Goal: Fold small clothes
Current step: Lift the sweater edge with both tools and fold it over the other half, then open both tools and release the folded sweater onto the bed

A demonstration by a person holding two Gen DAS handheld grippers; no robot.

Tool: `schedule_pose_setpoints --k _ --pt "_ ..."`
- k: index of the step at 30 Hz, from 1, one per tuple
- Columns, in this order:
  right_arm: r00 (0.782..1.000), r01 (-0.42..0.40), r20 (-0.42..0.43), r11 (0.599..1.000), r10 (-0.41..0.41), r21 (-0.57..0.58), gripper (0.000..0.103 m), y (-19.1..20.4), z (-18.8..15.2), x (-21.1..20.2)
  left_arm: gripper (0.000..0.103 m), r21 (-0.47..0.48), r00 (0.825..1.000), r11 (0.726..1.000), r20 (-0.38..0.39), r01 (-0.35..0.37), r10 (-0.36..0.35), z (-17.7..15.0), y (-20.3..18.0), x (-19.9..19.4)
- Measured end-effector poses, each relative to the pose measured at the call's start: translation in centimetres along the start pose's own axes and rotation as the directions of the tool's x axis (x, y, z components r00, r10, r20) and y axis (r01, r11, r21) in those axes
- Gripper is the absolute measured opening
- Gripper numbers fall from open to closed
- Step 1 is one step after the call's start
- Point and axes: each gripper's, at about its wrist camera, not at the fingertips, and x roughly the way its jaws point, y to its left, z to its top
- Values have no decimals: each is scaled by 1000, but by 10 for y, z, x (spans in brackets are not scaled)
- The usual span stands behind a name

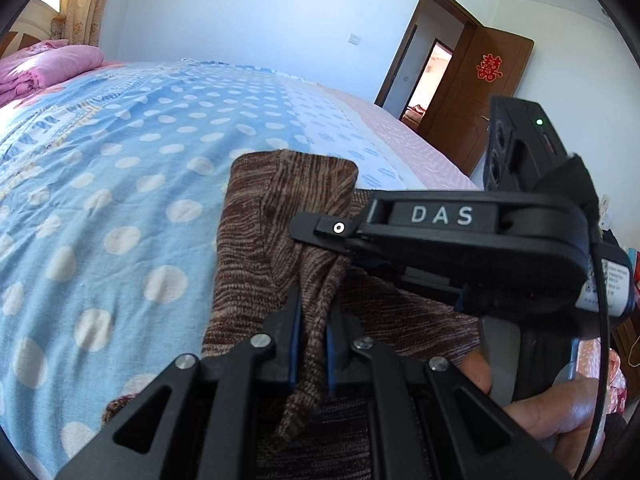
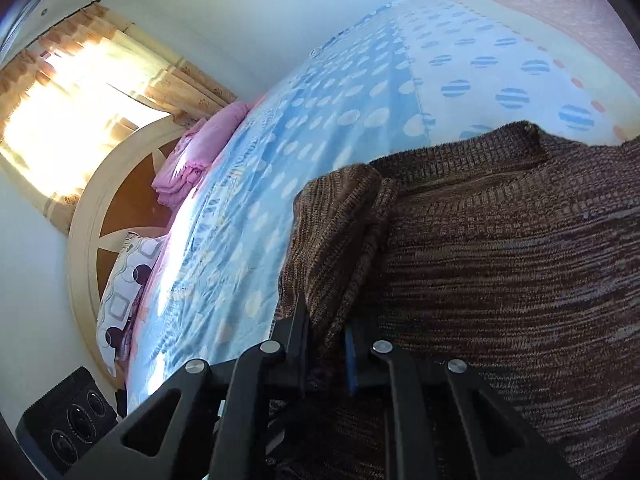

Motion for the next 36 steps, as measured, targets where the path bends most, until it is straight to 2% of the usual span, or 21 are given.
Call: schedule_pose_setpoints --k 6,9,14,20,24,26,28,30,33,36 --pt "999 35 36 996 -32 -87 13 5 13 -35 10 103 1000 994 10 -21 20 9 -35 -8" --pt "997 55 55 991 -49 -125 13 -2 24 -61 10 129 1000 992 16 11 -13 16 -58 -11" --pt "990 133 64 975 -123 -179 13 -18 41 -105 10 153 996 985 -5 83 -84 23 -105 -2" --pt "967 253 85 924 -239 -288 13 -51 56 -153 10 169 989 974 -23 151 -149 22 -160 20" --pt "942 329 83 854 -324 -404 13 -72 55 -159 10 155 982 970 -58 187 -180 16 -186 40" --pt "934 346 61 842 -353 -415 13 -90 53 -156 10 140 980 971 -90 192 -180 9 -197 55" --pt "933 345 35 858 -359 -382 13 -114 50 -153 10 130 976 972 -126 195 -179 0 -202 70" --pt "946 309 7 895 -324 -320 14 -135 46 -153 10 143 974 971 -150 194 -172 -9 -205 78" --pt "971 235 2 948 -240 -215 17 -155 45 -156 10 183 979 967 -137 178 -154 -17 -209 80" --pt "986 164 15 980 -163 -114 31 -168 54 -160 10 176 977 967 -138 186 -162 -18 -209 80"
